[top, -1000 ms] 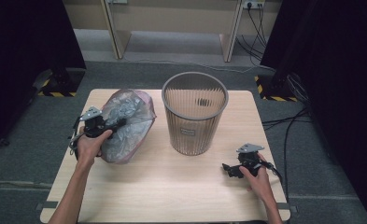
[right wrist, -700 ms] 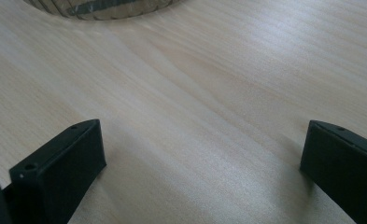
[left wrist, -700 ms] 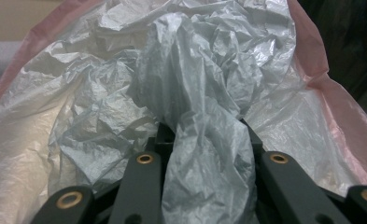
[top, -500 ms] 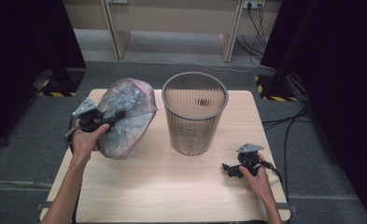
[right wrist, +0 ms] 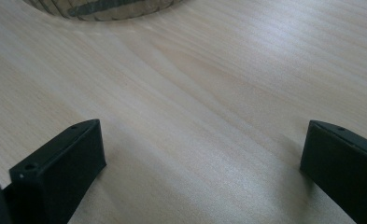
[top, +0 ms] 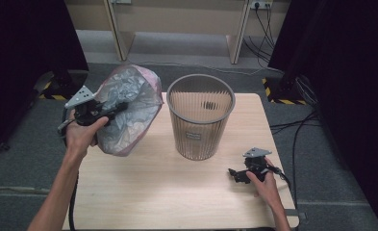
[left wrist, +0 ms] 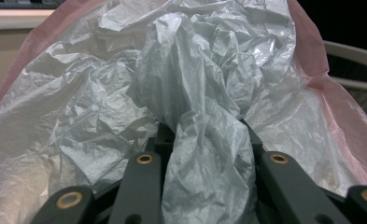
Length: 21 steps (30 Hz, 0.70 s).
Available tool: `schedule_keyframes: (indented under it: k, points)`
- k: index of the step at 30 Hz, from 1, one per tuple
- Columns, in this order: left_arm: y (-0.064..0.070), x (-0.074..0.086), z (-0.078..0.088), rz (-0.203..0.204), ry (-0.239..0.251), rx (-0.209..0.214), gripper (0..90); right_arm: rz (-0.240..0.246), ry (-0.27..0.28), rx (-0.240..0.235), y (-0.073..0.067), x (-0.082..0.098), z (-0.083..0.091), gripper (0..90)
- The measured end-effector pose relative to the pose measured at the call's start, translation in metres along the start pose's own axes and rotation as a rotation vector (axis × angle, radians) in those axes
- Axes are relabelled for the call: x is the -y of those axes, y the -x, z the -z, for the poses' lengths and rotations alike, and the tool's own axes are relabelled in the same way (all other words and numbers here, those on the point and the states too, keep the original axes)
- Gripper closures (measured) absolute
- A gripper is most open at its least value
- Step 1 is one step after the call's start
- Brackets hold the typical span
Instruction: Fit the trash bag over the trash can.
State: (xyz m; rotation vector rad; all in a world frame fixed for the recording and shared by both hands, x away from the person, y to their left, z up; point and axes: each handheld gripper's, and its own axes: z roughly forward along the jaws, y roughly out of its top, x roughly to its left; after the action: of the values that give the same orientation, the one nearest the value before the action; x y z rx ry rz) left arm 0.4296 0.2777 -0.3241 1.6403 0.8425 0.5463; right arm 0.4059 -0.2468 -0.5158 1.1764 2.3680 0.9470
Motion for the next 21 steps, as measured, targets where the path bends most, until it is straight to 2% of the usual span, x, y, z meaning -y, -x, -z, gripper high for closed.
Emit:
schedule_keyframes:
  k: [3, 6, 10, 21]
  points:
    - [0.004, -0.008, 0.000, -0.010, 0.007, 0.009, 69.9, 0.000, 0.000, 0.000, 0.000, 0.000, 0.000, 0.0]
    - [0.012, -0.015, 0.000, -0.016, 0.017, 0.039, 69.9, 0.001, 0.000, 0.001, 0.000, 0.000, 0.000, 0.0]
    - [0.023, -0.028, -0.004, -0.044, 0.016, 0.057, 69.9, -0.002, 0.001, 0.002, 0.000, -0.001, 0.000, 0.0]
    - [0.056, -0.060, -0.029, -0.120, 0.001, 0.102, 69.7, 0.003, 0.001, 0.002, 0.000, -0.001, -0.001, 0.0]
